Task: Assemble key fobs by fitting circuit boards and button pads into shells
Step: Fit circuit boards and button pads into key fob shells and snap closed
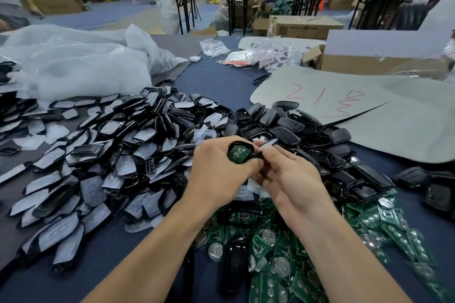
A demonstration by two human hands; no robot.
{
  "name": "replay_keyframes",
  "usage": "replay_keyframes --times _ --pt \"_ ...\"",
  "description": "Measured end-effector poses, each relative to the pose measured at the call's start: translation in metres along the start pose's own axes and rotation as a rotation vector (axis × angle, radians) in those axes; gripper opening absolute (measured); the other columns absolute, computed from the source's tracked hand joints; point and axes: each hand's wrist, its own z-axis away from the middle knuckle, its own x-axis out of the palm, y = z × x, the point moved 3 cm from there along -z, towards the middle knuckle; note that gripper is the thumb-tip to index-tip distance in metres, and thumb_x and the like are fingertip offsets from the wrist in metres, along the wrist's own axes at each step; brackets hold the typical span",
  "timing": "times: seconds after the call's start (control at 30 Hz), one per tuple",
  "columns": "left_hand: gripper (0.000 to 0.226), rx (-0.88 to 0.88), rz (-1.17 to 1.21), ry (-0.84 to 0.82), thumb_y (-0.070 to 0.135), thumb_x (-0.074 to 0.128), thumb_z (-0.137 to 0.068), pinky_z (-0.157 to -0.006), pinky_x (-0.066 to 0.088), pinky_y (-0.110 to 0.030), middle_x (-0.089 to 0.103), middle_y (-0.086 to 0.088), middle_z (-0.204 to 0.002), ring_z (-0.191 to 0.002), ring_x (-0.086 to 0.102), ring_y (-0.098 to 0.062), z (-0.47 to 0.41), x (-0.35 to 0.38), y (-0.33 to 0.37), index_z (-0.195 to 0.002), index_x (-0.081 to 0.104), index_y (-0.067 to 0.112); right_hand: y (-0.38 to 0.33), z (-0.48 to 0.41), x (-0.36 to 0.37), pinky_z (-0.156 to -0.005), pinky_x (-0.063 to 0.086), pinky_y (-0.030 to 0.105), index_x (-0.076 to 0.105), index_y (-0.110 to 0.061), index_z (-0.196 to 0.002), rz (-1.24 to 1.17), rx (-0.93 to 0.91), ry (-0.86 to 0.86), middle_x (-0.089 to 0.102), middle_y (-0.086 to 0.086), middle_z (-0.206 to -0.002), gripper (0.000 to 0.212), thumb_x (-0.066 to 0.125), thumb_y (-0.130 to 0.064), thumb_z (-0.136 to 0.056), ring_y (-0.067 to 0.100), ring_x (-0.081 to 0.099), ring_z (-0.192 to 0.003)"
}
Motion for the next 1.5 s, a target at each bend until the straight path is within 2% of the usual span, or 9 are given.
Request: replay_keyframes --times 0.17,0.3,0.47,0.63,0.8,0.9,1.17,1.33,1.5 --pt "0.035 -0.248 0.341 -0.011 0.058 0.065 -0.078 -0.068 0.048 -0.026 0.065 0.012 -0.064 -0.060 0.058 -0.005 -0.002 -0.003 -0.003 -0.093 0.080 0.030 -0.013 -0.002 -0.007 -0.074 0.064 0.031 0.070 0.001 -0.118 -0.074 -0.021 0.000 0.078 0.018 -0.106 0.022 0.058 -0.007 -0.101 0.023 0.076 -0.088" --pt "0.033 -0.349 0.418 0.043 0.041 0.049 -0.082 -0.060 0.047 -0.025 0.069 0.004 -0.069 -0.061 0.060 -0.009 -0.006 -0.009 -0.009 -0.091 0.080 0.033 -0.016 -0.001 -0.007 -0.080 0.064 0.033 0.072 -0.004 -0.117 -0.012 -0.028 -0.076 0.078 0.016 -0.108 0.023 0.053 -0.006 -0.103 0.023 0.076 -0.093" --pt "0.028 -0.305 0.312 0.048 0.035 0.055 -0.084 -0.095 0.056 -0.040 0.079 0.011 -0.098 -0.099 0.074 -0.008 -0.007 -0.006 -0.007 -0.093 0.080 0.041 -0.006 0.003 0.001 -0.082 0.062 0.028 0.080 -0.015 -0.108 0.181 -0.095 -0.163 0.079 0.008 -0.111 0.026 0.056 -0.005 -0.103 0.014 0.073 -0.098" --pt "0.024 -0.216 0.231 0.007 0.028 0.064 -0.086 -0.087 0.057 -0.029 0.079 0.014 -0.097 -0.093 0.074 -0.005 -0.008 -0.009 -0.005 -0.097 0.082 0.039 -0.003 0.004 0.004 -0.089 0.061 0.033 0.080 -0.027 -0.109 0.438 -0.219 -0.159 0.079 0.004 -0.107 0.033 0.059 -0.004 -0.101 0.016 0.072 -0.100" --pt "0.023 -0.128 0.039 0.098 0.022 0.079 -0.084 -0.059 0.048 -0.006 0.074 0.026 -0.072 -0.067 0.070 0.006 -0.004 -0.017 -0.001 -0.083 0.080 0.045 0.000 0.005 0.003 -0.086 0.061 0.035 0.079 -0.027 -0.112 0.566 -0.275 -0.192 0.080 0.001 -0.103 0.033 0.059 -0.003 -0.099 0.023 0.075 -0.104" --pt "0.031 -0.103 0.054 0.046 0.019 0.081 -0.081 -0.057 0.054 -0.012 0.074 0.026 -0.074 -0.065 0.071 0.002 -0.004 -0.015 0.001 -0.083 0.078 0.050 -0.001 0.005 0.002 -0.081 0.062 0.027 0.079 -0.028 -0.110 0.605 -0.307 -0.187 0.080 -0.002 -0.102 0.035 0.059 -0.002 -0.098 0.019 0.075 -0.101" --pt "0.028 -0.247 0.388 -0.257 0.010 0.082 -0.085 -0.068 0.061 -0.027 0.076 0.002 -0.083 -0.071 0.072 -0.011 -0.005 -0.014 -0.006 -0.104 0.083 0.032 -0.007 0.005 -0.002 -0.091 0.061 0.041 0.080 -0.034 -0.108 0.635 -0.324 -0.189 0.080 -0.006 -0.103 0.037 0.064 -0.002 -0.097 0.015 0.076 -0.101" --pt "0.033 -0.153 0.281 -0.278 0.019 0.082 -0.077 -0.070 0.062 -0.028 0.076 0.000 -0.081 -0.070 0.071 -0.014 -0.005 -0.016 -0.004 -0.105 0.082 0.037 -0.013 0.008 -0.003 -0.092 0.061 0.040 0.080 -0.033 -0.109 0.753 -0.386 -0.174 0.080 -0.011 -0.099 0.038 0.071 -0.002 -0.089 0.009 0.076 -0.099" --pt "0.024 -0.140 0.251 -0.242 0.028 0.081 -0.079 -0.069 0.062 -0.026 0.081 0.005 -0.086 -0.079 0.078 -0.014 -0.004 -0.016 -0.002 -0.096 0.082 0.045 -0.017 0.015 -0.002 -0.070 0.054 0.011 0.072 -0.062 -0.100 1.016 -0.559 -0.058 0.074 -0.031 -0.087 0.049 0.076 -0.018 -0.078 -0.005 0.072 -0.081"
